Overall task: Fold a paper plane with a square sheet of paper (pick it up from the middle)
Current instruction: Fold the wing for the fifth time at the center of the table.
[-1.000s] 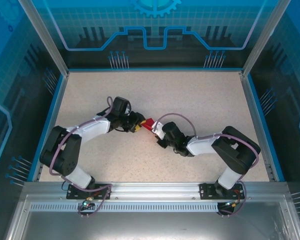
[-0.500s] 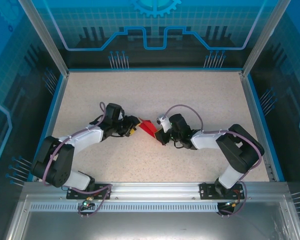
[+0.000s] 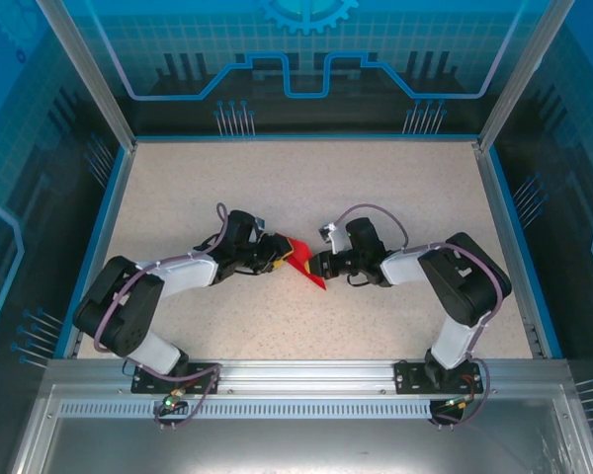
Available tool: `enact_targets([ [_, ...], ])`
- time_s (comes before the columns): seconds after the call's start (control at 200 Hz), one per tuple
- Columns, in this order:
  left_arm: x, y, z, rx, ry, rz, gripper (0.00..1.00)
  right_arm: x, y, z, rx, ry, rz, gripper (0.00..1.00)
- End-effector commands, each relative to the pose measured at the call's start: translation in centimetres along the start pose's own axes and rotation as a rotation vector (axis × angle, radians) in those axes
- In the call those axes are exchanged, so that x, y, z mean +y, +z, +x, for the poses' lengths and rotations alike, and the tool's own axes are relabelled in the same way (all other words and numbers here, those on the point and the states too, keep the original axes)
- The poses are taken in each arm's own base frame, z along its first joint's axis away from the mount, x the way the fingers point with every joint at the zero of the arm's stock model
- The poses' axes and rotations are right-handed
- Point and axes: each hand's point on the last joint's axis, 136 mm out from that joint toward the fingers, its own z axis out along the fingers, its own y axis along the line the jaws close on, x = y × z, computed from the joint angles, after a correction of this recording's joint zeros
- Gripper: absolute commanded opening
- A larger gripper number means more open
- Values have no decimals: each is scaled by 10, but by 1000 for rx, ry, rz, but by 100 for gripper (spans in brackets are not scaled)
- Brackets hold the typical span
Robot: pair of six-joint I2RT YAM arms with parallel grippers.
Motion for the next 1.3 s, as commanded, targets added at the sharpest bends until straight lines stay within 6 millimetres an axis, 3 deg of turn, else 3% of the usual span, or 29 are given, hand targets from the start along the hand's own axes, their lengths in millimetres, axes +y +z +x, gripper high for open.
enact_targets([
  [0.0, -7, 7, 6, 26, 38, 39, 32, 7, 1, -4, 11, 54, -78, 11],
  [0.385, -7, 29, 13, 65, 81, 51, 28, -11, 9, 7, 106, 198, -102, 14],
  [1.035, -13, 38, 10, 74, 102, 75, 25, -18, 16, 13, 191, 217, -85, 14],
  [1.295, -5, 41, 7, 66, 91, 49, 22, -22, 16, 20, 219, 237, -60, 15],
])
